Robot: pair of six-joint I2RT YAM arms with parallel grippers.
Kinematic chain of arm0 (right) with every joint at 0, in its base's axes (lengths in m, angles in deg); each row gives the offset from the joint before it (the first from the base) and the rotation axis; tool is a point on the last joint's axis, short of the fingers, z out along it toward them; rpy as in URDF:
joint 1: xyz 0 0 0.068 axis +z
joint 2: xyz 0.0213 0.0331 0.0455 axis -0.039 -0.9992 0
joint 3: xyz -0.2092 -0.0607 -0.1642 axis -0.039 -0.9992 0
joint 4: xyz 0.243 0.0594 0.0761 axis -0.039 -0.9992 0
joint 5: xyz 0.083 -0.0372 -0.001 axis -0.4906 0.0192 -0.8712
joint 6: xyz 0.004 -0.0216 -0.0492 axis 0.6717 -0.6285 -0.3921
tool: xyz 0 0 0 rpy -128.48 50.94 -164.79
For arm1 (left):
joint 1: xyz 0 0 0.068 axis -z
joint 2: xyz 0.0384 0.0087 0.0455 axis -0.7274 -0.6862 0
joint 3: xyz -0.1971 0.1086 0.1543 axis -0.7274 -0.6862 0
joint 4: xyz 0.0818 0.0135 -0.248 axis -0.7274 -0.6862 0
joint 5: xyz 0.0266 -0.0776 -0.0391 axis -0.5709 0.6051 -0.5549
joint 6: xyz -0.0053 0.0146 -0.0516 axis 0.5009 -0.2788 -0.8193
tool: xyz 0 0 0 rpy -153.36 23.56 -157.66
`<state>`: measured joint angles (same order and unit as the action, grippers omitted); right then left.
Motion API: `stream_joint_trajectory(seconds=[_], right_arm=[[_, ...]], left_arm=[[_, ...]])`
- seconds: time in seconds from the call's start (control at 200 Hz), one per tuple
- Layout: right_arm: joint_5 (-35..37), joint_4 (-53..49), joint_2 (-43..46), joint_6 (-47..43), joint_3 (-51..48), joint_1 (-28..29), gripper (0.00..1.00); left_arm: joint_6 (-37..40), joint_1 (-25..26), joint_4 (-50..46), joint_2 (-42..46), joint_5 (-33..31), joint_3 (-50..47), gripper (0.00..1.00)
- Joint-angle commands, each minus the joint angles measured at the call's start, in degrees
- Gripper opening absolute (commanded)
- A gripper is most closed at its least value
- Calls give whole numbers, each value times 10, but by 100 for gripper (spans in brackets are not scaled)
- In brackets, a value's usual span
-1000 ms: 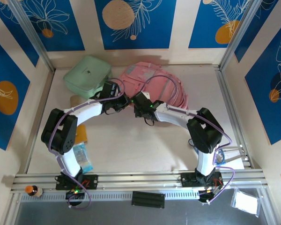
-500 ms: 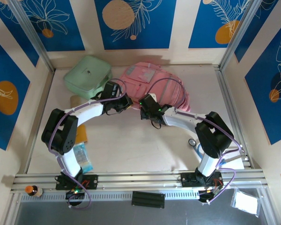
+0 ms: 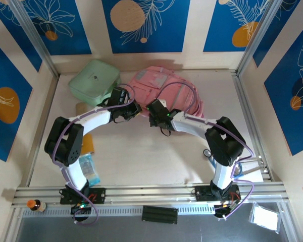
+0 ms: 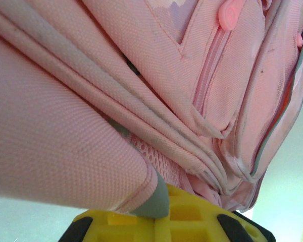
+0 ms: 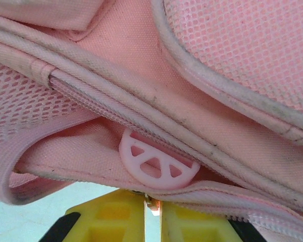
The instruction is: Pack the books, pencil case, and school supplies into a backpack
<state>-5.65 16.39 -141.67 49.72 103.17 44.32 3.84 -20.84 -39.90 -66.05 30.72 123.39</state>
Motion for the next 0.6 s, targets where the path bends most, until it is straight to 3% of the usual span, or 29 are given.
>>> stream_joint_trajectory(seconds=[0.0, 0.315, 0.595], right_arm=[[29, 4, -5, 1, 11, -6, 11], [43, -1, 103, 6, -139, -28, 13], [24, -23, 188, 21, -237, -107, 9]], left_arm=[[20, 3, 3, 10, 30, 25, 0], [29, -9, 3, -16, 0, 40, 0], [46, -15, -4, -51, -9, 65, 0]])
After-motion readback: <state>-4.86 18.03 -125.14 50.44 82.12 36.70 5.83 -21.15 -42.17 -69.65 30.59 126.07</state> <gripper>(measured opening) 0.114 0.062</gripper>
